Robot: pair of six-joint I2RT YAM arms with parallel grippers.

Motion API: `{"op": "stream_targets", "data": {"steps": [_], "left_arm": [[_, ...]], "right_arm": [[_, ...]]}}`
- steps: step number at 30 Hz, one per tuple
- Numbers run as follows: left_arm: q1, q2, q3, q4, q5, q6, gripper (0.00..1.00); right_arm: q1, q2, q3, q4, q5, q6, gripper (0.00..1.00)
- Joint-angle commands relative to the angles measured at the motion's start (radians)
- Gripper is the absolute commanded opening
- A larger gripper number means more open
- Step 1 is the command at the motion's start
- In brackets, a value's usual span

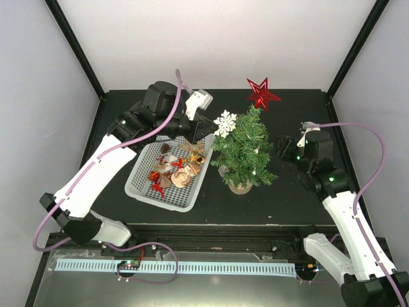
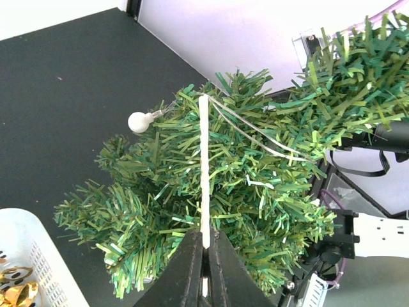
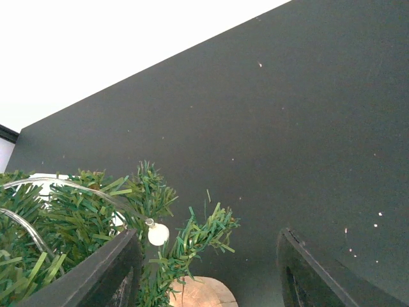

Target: Decorate the small christmas tree

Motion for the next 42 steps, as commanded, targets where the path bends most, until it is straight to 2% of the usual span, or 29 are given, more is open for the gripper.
{"op": "stream_targets", "data": {"steps": [1, 9, 20, 35, 42], "left_arm": [[-0.002, 0.029, 0.053, 0.027, 0.029, -0.027, 0.02], [-0.001, 0.052, 0.055, 0.035, 0.055, -0.042, 0.02], [-0.002, 0.033, -0.036, 0.057, 0.053, -0.013, 0.02], [-0.041, 0.004, -0.084, 0.060, -0.033, 0.073, 0.02], [-0.038, -0.035, -0.058, 0.039, -0.171, 0.119, 0.01]], "right_arm": [[-0.003, -0.010, -0.020, 0.014, 0.014, 0.004, 0.59], [-0.004, -0.014, -0.029, 0.016, 0.018, 0.000, 0.59], [-0.004, -0.016, -0.041, 0.025, 0.015, 0.003, 0.59], [-0.004, -0.026, -0.054, 0.029, 0.010, 0.005, 0.59], [-0.004, -0.025, -0.049, 0.028, 0.009, 0.005, 0.59]]}}
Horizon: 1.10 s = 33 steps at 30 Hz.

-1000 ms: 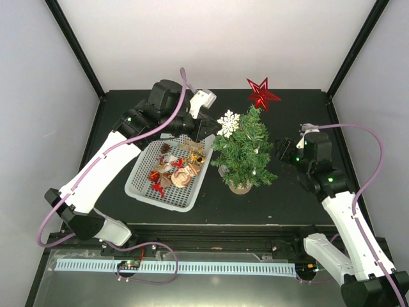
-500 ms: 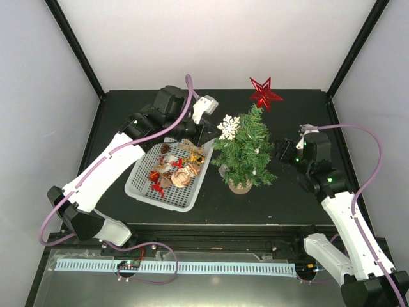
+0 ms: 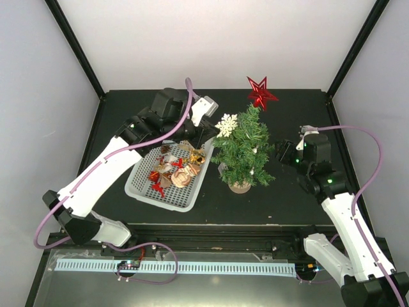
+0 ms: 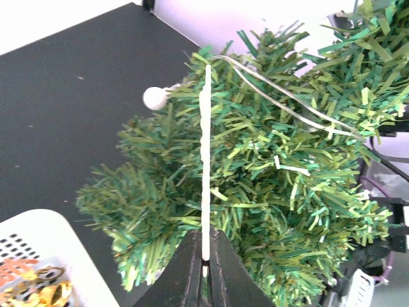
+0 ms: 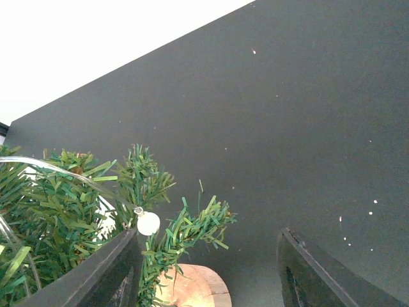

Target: Decorate the small christmas tree

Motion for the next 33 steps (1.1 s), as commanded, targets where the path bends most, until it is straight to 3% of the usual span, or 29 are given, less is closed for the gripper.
{"op": "stream_targets", "data": {"steps": [1, 7, 11, 21, 25, 27, 30, 33], "left_arm": [[-0.004, -0.052, 0.029, -0.020, -0.118, 0.039, 0.02], [-0.004, -0.113, 0.025, -0.025, -0.132, 0.110, 0.02], [0.002, -0.179, 0.014, -0.048, -0.063, 0.275, 0.02], [0.041, -0.230, 0.014, -0.267, 0.297, 0.715, 0.02], [0.040, -0.230, 0.020, -0.356, 0.422, 0.825, 0.02], [0.040, -0.218, 0.040, -0.409, 0.489, 0.871, 0.02], [0.041, -0.175, 0.099, -0.505, 0.597, 0.932, 0.02], [0.039, -0.088, 0.181, -0.646, 0.700, 0.991, 0.02]], "right_arm": [[-0.004, -0.010, 0.000, 0.021, 0.009, 0.004, 0.59], [-0.004, -0.015, 0.011, 0.017, 0.006, 0.009, 0.58], [-0.004, -0.050, 0.022, -0.008, 0.020, 0.003, 0.58], [0.063, -0.245, 0.122, -0.072, -0.113, -0.081, 0.55], [0.087, -0.374, 0.132, -0.037, -0.283, -0.126, 0.55], [0.101, -0.409, 0.145, -0.014, -0.477, -0.156, 0.56], [0.121, -0.415, 0.178, -0.009, -0.694, -0.173, 0.56], [0.140, -0.406, 0.219, -0.016, -0.812, -0.175, 0.57]]}}
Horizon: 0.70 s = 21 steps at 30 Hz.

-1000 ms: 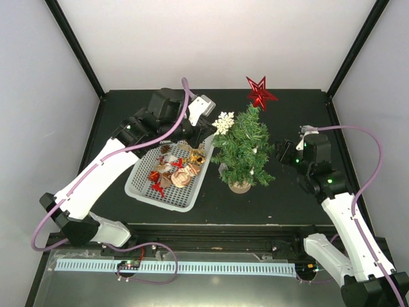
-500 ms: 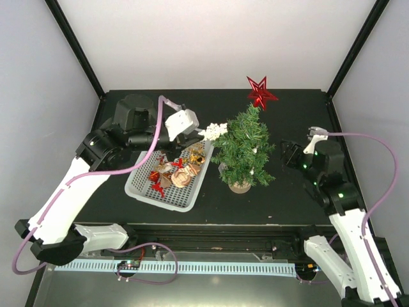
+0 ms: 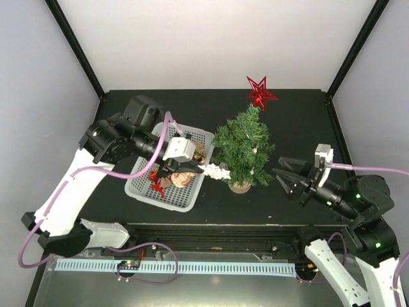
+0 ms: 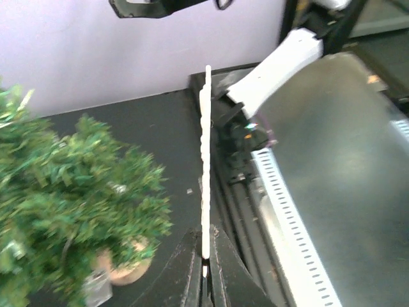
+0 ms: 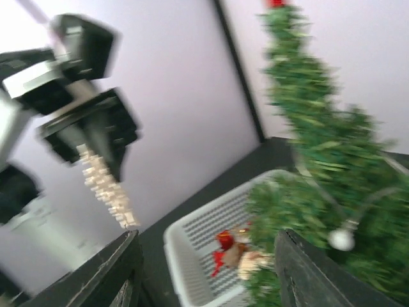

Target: Decorate the small christmas tree

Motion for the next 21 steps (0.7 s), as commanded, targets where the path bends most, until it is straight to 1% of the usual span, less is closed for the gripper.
{"op": "stream_targets", "data": {"steps": [1, 3, 9, 16, 21], "left_arm": [[0.003, 0.114, 0.133, -0.243, 0.228, 0.157, 0.02], [0.001, 0.177, 0.195, -0.324, 0.261, 0.193, 0.02], [-0.034, 0.232, 0.216, -0.326, 0.256, 0.150, 0.02], [-0.058, 0.291, 0.282, -0.327, 0.268, 0.106, 0.01], [-0.079, 0.318, 0.290, -0.328, 0.268, 0.097, 0.02]], "right_arm": [[0.031, 0.019, 0.064, 0.011, -0.316, -0.039, 0.58], [0.046, 0.031, 0.079, 0.011, -0.342, -0.041, 0.59], [0.071, 0.080, 0.087, 0.049, -0.388, -0.030, 0.60], [0.111, 0.168, 0.064, 0.048, -0.341, -0.081, 0.60], [0.202, 0.208, 0.065, 0.067, -0.270, -0.095, 0.60]]}}
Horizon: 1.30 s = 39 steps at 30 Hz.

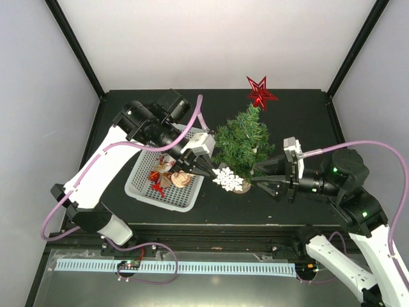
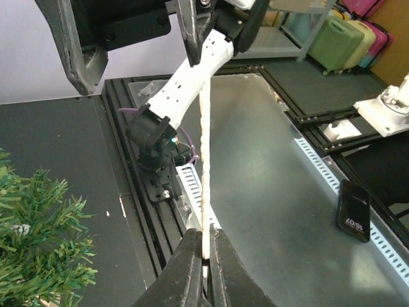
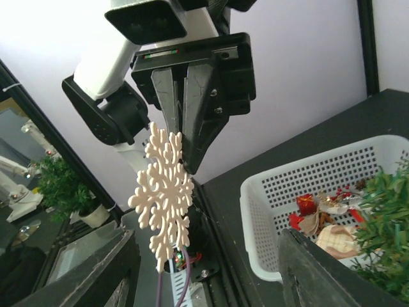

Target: Decorate the small christmas tree

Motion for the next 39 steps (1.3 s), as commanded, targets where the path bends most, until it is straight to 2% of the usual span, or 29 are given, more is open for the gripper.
{"op": "stream_targets", "data": {"steps": [1, 6, 11, 15, 21, 26, 30, 31, 32, 33, 37, 39], "left_arm": [[-0.022, 0.031, 0.034, -0.027, 0.039, -0.007, 0.02], [-0.032, 0.050, 0.034, -0.026, 0.036, -0.006, 0.01], [-0.032, 0.056, 0.032, -0.026, 0.032, -0.007, 0.02], [-0.034, 0.054, 0.035, -0.025, 0.031, -0.011, 0.01], [-0.037, 0.063, 0.037, -0.024, 0.023, -0.016, 0.02], [-0.040, 0.064, 0.040, -0.021, 0.011, -0.021, 0.03], [-0.039, 0.053, 0.033, 0.003, -0.006, -0.045, 0.19], [-0.039, 0.048, 0.029, 0.013, -0.010, -0.052, 0.26], [-0.039, 0.041, 0.024, 0.024, -0.016, -0.061, 0.42], [-0.039, 0.034, 0.019, 0.037, -0.028, -0.069, 0.48], [-0.035, 0.000, -0.021, 0.090, -0.073, -0.106, 0.52], [-0.032, -0.017, -0.045, 0.121, -0.125, -0.126, 0.65]], "right_arm": [[0.092, 0.024, 0.009, 0.029, 0.076, -0.033, 0.60], [0.180, 0.046, 0.022, 0.025, 0.152, -0.044, 0.57], [0.192, 0.040, 0.019, 0.024, 0.169, -0.040, 0.54], [0.195, 0.044, 0.018, 0.021, 0.171, -0.038, 0.44], [0.217, 0.061, 0.017, 0.046, 0.173, -0.020, 0.36], [0.256, 0.082, 0.024, 0.039, 0.203, -0.026, 0.19], [0.273, 0.092, 0.041, 0.002, 0.270, -0.042, 0.01], [0.272, 0.089, 0.043, -0.005, 0.285, -0.045, 0.01], [0.273, 0.082, 0.043, -0.010, 0.304, -0.046, 0.01], [0.273, 0.074, 0.043, -0.013, 0.326, -0.045, 0.01], [0.272, 0.054, 0.037, -0.018, 0.406, -0.041, 0.01], [0.272, 0.043, 0.036, -0.012, 0.448, -0.036, 0.01]]}}
